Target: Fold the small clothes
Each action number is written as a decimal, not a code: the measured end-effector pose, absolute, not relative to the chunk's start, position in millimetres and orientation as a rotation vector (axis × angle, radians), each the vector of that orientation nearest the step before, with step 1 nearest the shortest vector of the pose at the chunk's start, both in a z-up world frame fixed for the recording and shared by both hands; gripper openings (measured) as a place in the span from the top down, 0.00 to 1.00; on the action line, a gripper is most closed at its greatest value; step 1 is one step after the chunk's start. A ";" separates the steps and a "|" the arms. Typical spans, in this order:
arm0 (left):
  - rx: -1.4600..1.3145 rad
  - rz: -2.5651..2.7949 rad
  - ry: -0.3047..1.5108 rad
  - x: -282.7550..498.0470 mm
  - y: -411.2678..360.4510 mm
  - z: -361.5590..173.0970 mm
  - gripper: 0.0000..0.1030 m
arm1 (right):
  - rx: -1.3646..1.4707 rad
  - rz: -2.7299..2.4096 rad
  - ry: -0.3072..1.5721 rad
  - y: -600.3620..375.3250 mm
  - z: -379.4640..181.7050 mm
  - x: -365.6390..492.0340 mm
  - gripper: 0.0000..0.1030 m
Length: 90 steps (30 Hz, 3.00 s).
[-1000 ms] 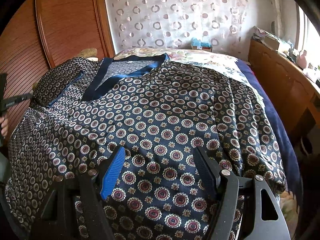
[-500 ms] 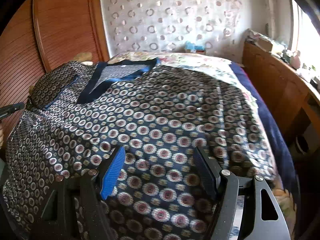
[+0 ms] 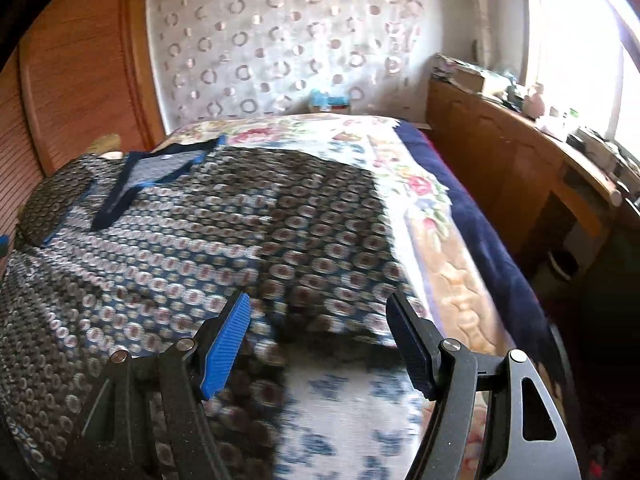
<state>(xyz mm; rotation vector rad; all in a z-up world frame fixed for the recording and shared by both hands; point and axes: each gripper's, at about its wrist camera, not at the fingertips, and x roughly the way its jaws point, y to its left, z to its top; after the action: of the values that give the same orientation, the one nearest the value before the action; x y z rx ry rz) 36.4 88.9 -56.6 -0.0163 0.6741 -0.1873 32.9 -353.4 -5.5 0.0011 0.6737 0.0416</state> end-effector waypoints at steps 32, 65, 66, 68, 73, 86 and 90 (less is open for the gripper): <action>0.026 -0.312 0.688 43.0 -0.9 -53.3 0.22 | 0.001 0.023 0.772 -381.6 -13.3 66.4 0.95; 0.030 -0.310 0.678 45.0 -15.1 -49.4 0.22 | -0.089 0.229 0.576 -266.9 30.0 43.8 0.52; 0.031 -0.310 0.678 45.0 -15.0 -49.4 0.22 | -0.086 0.220 0.574 -269.7 30.5 44.5 0.52; 0.034 -0.308 0.678 43.9 -15.0 -49.6 0.22 | -0.075 0.200 0.583 -274.0 27.1 48.2 0.52; 0.030 -0.316 0.688 42.2 -17.3 -53.1 0.22 | -0.048 0.151 0.631 -287.3 12.2 70.8 0.52; 0.042 -0.337 0.710 39.3 -27.1 -60.5 0.22 | 0.057 0.122 0.805 -316.5 -10.7 140.2 0.52; 0.040 -0.335 0.712 38.8 -25.9 -61.6 0.22 | 0.042 0.137 0.803 -314.7 -5.7 147.4 0.83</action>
<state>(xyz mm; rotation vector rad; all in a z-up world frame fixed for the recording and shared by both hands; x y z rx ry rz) 38.8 -25.9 -61.6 0.0398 0.7116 -0.3351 147.4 -314.7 -5.7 0.0416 0.8035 0.1371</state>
